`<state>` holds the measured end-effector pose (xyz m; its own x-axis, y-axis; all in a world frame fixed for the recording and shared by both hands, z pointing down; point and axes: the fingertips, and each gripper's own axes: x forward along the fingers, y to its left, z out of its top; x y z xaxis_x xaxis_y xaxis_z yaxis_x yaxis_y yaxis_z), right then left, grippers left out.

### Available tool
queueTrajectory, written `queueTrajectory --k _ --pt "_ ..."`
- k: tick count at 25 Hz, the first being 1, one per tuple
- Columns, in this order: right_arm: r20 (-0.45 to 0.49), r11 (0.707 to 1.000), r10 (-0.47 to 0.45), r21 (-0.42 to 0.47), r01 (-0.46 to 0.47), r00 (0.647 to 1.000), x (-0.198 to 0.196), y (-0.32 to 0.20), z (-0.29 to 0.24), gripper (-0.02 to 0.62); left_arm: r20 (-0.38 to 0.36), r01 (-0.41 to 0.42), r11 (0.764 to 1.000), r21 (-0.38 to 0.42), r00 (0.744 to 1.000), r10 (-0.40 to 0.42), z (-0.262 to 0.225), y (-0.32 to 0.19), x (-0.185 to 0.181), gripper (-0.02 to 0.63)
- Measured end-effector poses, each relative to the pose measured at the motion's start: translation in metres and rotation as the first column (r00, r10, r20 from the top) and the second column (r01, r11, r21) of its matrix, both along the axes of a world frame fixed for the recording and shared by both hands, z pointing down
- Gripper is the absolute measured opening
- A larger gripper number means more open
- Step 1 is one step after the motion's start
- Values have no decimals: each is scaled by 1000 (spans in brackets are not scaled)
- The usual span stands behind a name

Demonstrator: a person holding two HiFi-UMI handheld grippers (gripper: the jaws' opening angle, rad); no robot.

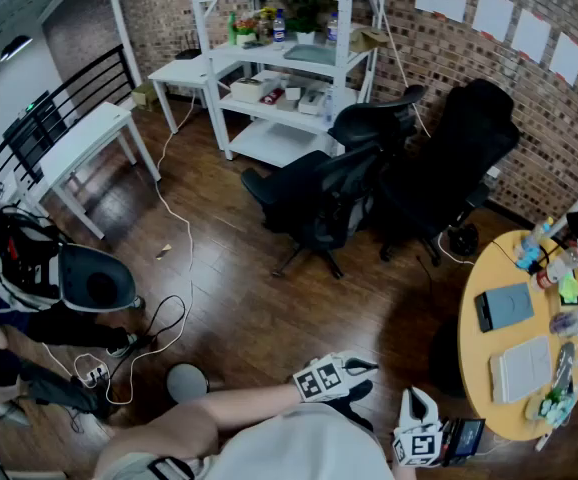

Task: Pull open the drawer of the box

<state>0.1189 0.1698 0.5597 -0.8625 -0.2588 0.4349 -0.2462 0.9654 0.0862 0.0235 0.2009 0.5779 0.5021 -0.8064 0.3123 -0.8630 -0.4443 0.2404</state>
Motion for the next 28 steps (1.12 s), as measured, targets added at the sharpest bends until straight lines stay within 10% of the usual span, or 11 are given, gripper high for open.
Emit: queueTrajectory --k 6,28 --pt "15 986 -166 -18 167 986 -113 -76 -8 6 58 171 985 4 984 -170 3 -73 -106 6" --pt "20 989 -144 -33 145 989 -135 -218 -4 6 215 -66 993 -101 973 86 22 -251 -98 6"
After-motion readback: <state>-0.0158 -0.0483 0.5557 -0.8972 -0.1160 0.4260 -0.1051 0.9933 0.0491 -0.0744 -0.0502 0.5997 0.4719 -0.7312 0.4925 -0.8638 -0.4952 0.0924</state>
